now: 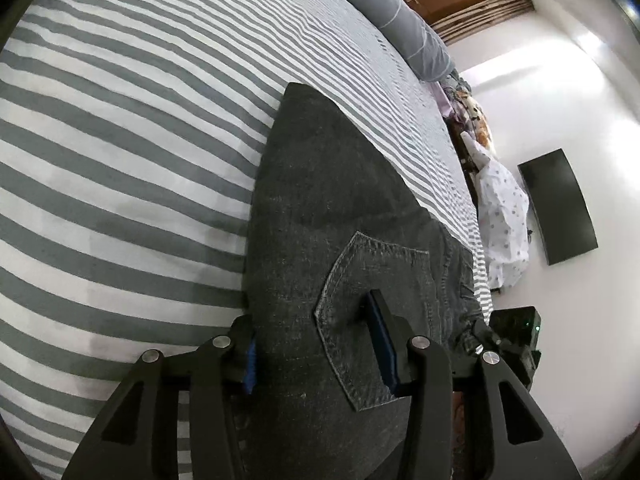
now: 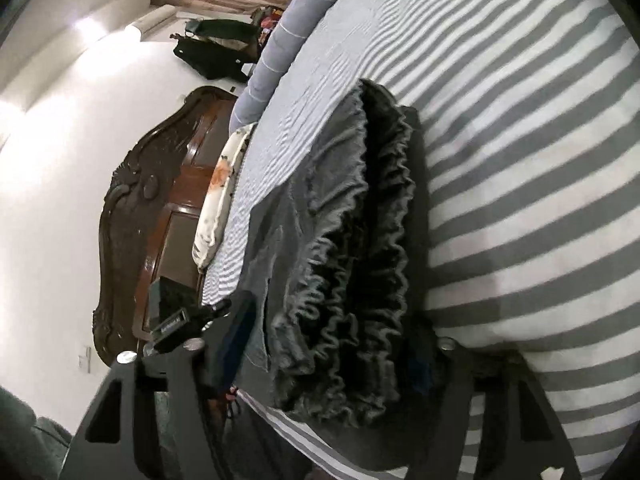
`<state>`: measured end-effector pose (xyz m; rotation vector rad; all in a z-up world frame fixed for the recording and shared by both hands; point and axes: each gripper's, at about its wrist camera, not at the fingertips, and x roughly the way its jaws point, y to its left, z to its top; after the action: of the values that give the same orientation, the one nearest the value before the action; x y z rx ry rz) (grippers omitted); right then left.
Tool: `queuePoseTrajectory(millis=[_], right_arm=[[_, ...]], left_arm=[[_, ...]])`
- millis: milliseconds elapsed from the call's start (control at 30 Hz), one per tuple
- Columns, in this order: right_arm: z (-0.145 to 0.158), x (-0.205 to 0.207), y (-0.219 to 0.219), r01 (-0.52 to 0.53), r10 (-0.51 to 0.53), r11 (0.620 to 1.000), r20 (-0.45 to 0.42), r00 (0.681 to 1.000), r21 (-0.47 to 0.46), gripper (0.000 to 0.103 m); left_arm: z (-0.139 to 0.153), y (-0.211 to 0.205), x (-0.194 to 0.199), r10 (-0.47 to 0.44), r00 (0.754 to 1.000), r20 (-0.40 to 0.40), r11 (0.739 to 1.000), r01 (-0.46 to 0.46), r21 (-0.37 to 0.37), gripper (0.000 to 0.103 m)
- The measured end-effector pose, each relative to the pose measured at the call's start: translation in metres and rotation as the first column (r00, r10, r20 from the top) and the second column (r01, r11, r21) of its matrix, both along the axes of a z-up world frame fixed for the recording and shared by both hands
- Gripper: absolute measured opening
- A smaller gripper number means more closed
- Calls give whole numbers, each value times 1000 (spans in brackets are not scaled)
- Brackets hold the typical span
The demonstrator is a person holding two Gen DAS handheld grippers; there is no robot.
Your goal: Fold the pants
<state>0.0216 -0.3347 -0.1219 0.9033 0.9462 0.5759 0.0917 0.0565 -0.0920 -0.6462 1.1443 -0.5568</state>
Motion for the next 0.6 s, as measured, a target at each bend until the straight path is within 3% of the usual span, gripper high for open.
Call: queuePoseTrajectory(millis=[67,133,233,333,433,500,600], right_arm=[[-7,-6,-9,11,-10,1000,-12,1000,24,44],[-16,-8,-13,27,-26,998,-19,999,61,43],[-14,-3,-6,26,-26,999,-16,1000,46,43],[-13,0,-3,22,-21,999,-29,999,36,43],[-9,1,2,30,-29,1000,-37,999,10,38],[-2,0,5,44,-45,999,-37,998,-14,35],[13,-1,13,47,-48,997,-22,999,-65,32]], left_arm=[[-1,1,-4,0,1000,20,1000,0,-11,46],[-2,0,-5,-1,999,35,1000,1,-6,46],[0,-5,-7,1,999,47,1000,-2,31,46],[5,-16,-8,-5,997,73,995,-2,101,46],[13,-32,-16,-24,991,131,973,-7,230,44],[19,-42,-21,-48,983,176,950,-9,311,36],[26,-41,-24,-40,980,194,951,-23,309,23]])
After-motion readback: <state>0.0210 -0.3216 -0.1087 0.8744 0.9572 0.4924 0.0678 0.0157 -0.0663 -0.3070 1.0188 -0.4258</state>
